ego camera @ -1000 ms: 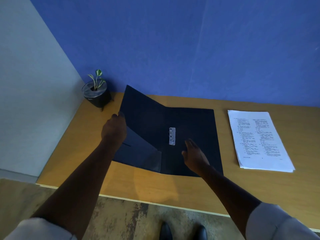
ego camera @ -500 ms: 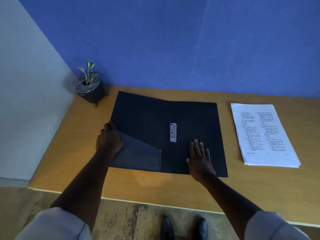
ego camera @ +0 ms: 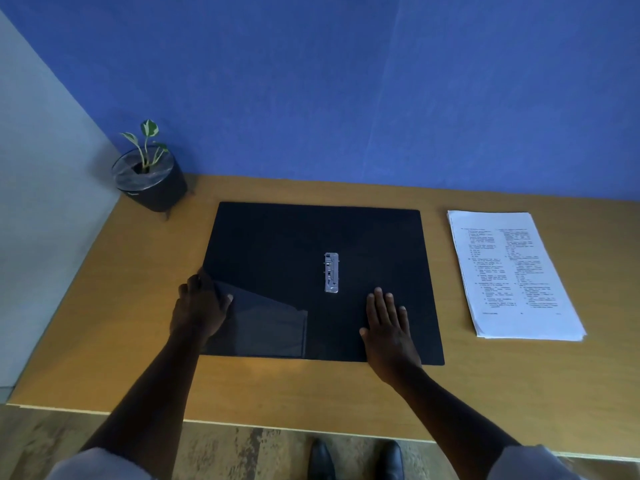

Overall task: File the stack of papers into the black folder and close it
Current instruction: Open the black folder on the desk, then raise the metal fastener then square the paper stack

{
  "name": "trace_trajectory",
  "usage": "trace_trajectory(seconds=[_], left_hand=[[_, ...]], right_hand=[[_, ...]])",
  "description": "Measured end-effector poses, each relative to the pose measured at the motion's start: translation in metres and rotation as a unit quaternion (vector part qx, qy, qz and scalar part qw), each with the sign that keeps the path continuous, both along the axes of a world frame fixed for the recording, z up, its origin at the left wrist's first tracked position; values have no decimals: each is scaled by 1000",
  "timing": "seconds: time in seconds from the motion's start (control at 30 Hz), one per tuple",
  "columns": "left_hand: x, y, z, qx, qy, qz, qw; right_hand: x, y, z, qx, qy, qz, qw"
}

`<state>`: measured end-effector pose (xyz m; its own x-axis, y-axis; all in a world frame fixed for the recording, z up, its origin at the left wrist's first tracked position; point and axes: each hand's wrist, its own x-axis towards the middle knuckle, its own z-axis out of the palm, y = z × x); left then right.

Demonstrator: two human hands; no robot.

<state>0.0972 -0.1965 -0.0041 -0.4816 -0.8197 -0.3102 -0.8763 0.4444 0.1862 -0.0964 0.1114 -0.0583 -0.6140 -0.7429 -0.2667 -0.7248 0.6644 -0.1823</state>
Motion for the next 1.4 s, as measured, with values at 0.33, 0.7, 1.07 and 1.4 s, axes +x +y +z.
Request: trace_trajectory(seconds=[0.33, 0.7, 1.07, 1.4], left_hand=[[-14, 20, -8, -71, -4, -28, 997], [-80, 58, -24, 7, 65, -146, 987], [-126, 88, -28, 42, 82, -169, 981], [-131, 88, -37, 19, 106, -158, 982]], right_hand=[[-1, 0, -1, -18, 0, 0, 1000], [-36, -20, -5, -78, -5, -8, 997], [-47, -35, -15, -78, 5, -9, 997], [-45, -35, -19, -72, 30, -8, 997]])
